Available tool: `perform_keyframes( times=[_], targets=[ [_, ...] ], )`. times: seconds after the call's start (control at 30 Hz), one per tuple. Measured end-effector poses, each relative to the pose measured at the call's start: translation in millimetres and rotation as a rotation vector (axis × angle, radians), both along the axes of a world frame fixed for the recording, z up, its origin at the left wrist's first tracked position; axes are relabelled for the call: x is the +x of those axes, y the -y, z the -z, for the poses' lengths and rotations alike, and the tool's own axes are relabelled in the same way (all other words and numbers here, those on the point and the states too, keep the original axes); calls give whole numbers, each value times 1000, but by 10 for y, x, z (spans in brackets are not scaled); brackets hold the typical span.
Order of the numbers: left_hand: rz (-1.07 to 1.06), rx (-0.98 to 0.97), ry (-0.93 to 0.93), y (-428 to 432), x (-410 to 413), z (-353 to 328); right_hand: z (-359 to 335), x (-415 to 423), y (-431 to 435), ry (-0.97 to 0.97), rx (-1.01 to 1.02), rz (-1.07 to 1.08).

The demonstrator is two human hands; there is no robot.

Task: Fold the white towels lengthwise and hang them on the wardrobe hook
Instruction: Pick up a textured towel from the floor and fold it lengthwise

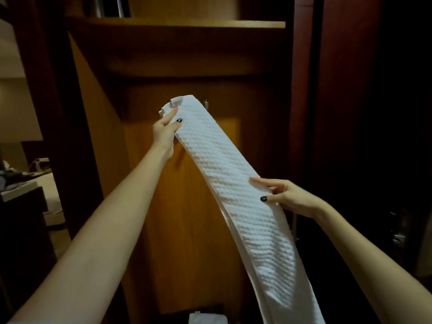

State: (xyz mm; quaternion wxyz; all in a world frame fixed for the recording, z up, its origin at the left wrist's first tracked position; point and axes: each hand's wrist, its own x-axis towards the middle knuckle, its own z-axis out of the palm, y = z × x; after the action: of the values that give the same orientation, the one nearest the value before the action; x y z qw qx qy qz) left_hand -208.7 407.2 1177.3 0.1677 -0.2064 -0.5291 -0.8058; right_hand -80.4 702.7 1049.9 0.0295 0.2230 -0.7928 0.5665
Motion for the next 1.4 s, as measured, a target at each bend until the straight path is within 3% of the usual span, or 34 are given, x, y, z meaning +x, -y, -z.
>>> perform_keyframes(
  times=[0.3,0.53,0.73,0.93,1.1,1.3,1.4],
  targets=[
    [-94,279,-7,163,-650,-319,-1021,-846,-119,-400,35,250],
    [-224,313,-78,371,-1364,-672,-1975,-1689,85,-569,10,274],
    [-194,301,-104,441,-1828,-980,-2695,-2427,96,-534,-95,161],
    [-315,305,-116,635,-2276,-926,-3019,-3171,226,-608,89,107],
    [-417,271,-87,640,-2662,-580,-3014,-3784,328,-567,83,64],
    [-477,78,-104,634,-2925,-149,-2677,-4325,334,-401,-20,-12],
    [-471,-4,-23,603,-3002,16,-2537,-4453,310,-370,-83,-9]
  ],
)
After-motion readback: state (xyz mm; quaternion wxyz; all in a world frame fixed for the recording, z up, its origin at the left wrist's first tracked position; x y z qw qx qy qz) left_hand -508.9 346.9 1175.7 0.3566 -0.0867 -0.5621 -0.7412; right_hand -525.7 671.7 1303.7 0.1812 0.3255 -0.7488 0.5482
